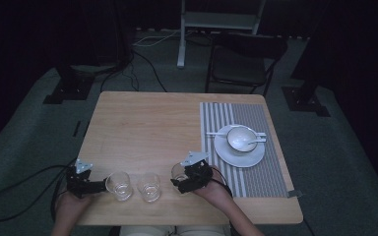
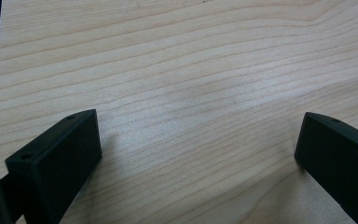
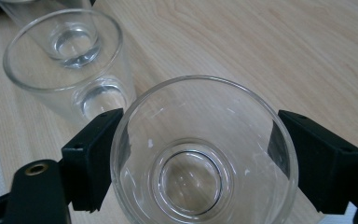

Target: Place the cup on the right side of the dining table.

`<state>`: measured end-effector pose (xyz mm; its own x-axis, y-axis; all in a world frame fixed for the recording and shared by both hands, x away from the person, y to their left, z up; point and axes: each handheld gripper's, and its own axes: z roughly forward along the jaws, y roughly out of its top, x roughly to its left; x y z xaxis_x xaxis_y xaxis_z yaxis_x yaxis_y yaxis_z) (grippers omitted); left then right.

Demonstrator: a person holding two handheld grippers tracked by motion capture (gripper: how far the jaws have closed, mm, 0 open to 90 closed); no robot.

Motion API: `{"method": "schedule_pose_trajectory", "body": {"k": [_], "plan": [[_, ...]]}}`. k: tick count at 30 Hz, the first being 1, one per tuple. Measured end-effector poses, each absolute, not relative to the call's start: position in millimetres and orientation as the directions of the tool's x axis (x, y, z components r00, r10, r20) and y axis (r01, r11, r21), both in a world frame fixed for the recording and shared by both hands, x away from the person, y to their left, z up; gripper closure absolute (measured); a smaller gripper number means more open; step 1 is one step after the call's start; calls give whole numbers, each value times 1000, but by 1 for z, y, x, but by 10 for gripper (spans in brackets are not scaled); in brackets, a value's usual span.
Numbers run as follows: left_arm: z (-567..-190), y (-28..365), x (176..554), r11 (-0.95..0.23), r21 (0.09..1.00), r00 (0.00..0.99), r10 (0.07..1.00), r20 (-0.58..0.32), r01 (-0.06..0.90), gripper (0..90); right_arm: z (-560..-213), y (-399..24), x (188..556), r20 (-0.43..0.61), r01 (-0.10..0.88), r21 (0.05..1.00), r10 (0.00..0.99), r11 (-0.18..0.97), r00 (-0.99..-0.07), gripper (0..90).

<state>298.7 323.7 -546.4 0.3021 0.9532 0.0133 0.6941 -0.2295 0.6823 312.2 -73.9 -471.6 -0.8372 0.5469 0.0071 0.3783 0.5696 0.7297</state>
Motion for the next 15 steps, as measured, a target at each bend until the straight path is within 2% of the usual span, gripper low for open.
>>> {"method": "schedule_pose_trajectory", "body": {"k": [15], "plan": [[-547, 323, 299, -225, 685, 299, 954, 11, 693, 8, -454, -80, 329, 6, 378, 746, 563, 548, -827, 177]]}}
